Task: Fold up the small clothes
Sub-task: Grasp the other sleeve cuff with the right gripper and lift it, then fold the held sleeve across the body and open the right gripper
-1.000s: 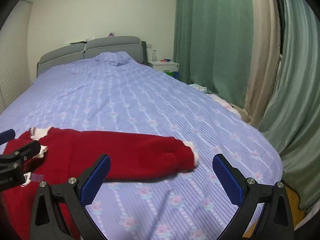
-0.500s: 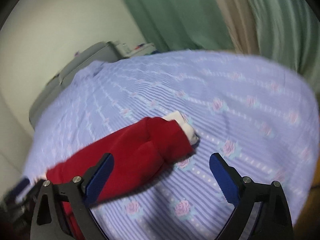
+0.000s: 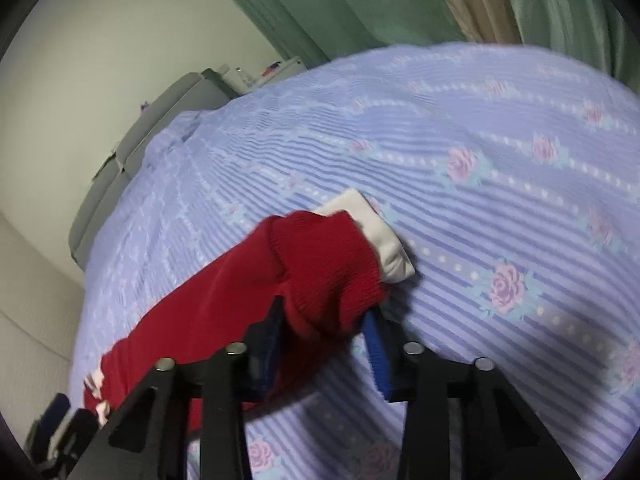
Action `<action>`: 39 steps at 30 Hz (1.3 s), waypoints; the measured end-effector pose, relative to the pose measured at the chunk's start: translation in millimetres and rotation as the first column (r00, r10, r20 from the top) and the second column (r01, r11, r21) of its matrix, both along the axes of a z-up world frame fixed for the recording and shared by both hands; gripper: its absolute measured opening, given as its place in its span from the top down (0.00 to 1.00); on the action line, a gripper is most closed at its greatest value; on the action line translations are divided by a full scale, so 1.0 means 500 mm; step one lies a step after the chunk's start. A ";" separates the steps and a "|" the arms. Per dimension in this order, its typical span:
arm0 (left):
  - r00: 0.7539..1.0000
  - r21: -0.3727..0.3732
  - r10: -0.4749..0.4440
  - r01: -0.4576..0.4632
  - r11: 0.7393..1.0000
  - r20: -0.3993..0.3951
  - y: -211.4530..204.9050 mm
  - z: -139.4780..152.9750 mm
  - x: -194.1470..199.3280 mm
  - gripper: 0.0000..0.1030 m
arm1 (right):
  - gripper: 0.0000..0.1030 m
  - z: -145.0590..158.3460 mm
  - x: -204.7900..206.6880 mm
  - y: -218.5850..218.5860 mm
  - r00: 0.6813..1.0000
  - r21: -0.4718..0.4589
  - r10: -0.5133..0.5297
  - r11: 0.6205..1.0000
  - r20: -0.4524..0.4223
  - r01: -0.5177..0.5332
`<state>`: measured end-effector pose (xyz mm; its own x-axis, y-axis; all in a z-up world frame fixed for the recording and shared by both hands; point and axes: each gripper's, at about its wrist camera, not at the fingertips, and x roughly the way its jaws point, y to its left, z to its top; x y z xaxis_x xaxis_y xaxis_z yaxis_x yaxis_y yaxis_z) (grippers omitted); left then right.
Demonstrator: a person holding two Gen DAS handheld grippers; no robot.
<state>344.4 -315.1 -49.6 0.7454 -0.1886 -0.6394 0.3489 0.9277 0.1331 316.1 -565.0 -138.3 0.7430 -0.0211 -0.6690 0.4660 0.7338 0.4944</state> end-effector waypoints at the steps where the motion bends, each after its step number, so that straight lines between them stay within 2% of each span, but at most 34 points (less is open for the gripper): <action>1: 1.000 -0.002 0.010 -0.010 1.000 0.012 0.012 0.007 -0.002 0.03 | 0.67 0.017 -0.006 0.008 1.000 -0.022 0.000 1.000 0.017 0.001; 5: 0.996 -0.017 0.077 -0.077 0.997 0.048 0.088 0.046 -0.013 0.03 | 0.68 0.104 -0.019 0.048 0.997 -0.144 0.017 0.990 0.071 -0.007; 8: 0.988 -0.077 0.145 -0.140 0.987 0.056 0.171 0.082 -0.025 0.03 | 0.68 0.196 -0.023 0.104 0.989 -0.270 0.080 0.962 0.121 -0.045; 10: 0.980 -0.126 0.186 -0.176 0.976 0.068 0.242 0.108 -0.041 0.03 | 0.68 0.266 -0.021 0.166 0.978 -0.372 0.146 0.925 0.150 -0.081; 13: 0.968 -0.146 0.238 -0.224 0.964 0.086 0.330 0.136 -0.055 0.03 | 0.68 0.339 -0.024 0.249 0.952 -0.467 0.245 0.874 0.184 -0.135; 16: 0.954 -0.128 0.285 -0.272 0.954 0.097 0.422 0.154 -0.061 0.03 | 0.68 0.387 -0.022 0.333 0.920 -0.530 0.335 0.828 0.201 -0.186; 19: 0.926 -0.100 0.354 -0.343 0.934 0.134 0.511 0.162 -0.065 0.03 | 0.68 0.410 -0.010 0.439 0.881 -0.598 0.438 0.759 0.178 -0.256; 23: 0.890 -0.121 0.437 -0.424 0.898 0.126 0.617 0.155 -0.073 0.03 | 0.69 0.398 0.025 0.594 0.834 -0.693 0.543 0.639 0.097 -0.335; 27: 0.869 -0.137 0.486 -0.473 0.870 0.087 0.694 0.121 -0.089 0.03 | 0.70 0.358 0.053 0.730 0.786 -0.723 0.617 0.553 0.021 -0.415; 29: 0.863 -0.128 0.501 -0.490 0.862 0.068 0.723 0.097 -0.097 0.03 | 0.71 0.330 0.067 0.787 0.764 -0.731 0.645 0.510 -0.023 -0.453; 34: 0.856 -0.108 0.516 -0.511 0.853 0.024 0.755 0.043 -0.108 0.03 | 0.71 0.225 0.090 0.923 0.708 -0.757 0.684 0.367 -0.174 -0.541; 38: 0.852 -0.092 0.523 -0.522 0.848 -0.012 0.772 0.015 -0.106 0.03 | 0.71 0.163 0.097 0.973 0.667 -0.745 0.698 0.296 -0.259 -0.599; 39: 0.851 -0.089 0.525 -0.524 0.847 -0.017 0.775 0.011 -0.102 0.03 | 0.71 0.154 0.097 0.980 0.658 -0.736 0.701 0.287 -0.274 -0.612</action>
